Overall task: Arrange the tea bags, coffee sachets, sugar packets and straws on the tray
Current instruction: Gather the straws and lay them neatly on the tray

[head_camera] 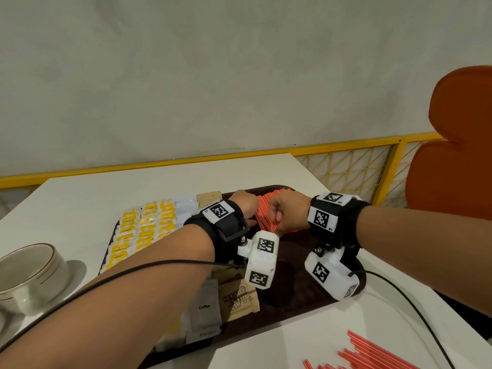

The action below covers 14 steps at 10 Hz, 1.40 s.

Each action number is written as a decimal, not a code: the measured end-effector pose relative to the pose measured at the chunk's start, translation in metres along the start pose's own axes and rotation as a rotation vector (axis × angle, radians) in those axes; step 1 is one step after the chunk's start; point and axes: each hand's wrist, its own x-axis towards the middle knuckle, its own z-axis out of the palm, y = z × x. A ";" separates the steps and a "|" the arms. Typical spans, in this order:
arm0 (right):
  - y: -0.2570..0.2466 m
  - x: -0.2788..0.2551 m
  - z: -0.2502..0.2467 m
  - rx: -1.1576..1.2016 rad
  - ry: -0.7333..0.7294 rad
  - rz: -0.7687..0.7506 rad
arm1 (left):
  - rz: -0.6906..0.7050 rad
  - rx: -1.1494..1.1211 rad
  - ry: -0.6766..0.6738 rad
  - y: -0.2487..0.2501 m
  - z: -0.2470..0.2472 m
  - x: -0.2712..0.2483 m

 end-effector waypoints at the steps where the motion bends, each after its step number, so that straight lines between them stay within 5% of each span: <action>1: -0.003 0.002 0.003 0.014 -0.019 -0.025 | 0.027 0.026 -0.013 0.001 -0.004 -0.003; 3: -0.008 0.006 0.011 0.007 -0.008 -0.058 | 0.088 0.058 -0.034 0.001 -0.007 -0.010; 10: -0.022 0.007 0.014 -0.051 -0.037 -0.167 | -0.052 -0.053 -0.046 0.000 -0.020 -0.027; 14: 0.035 -0.025 -0.025 0.026 0.096 0.245 | -0.054 -0.024 -0.046 -0.003 -0.021 -0.049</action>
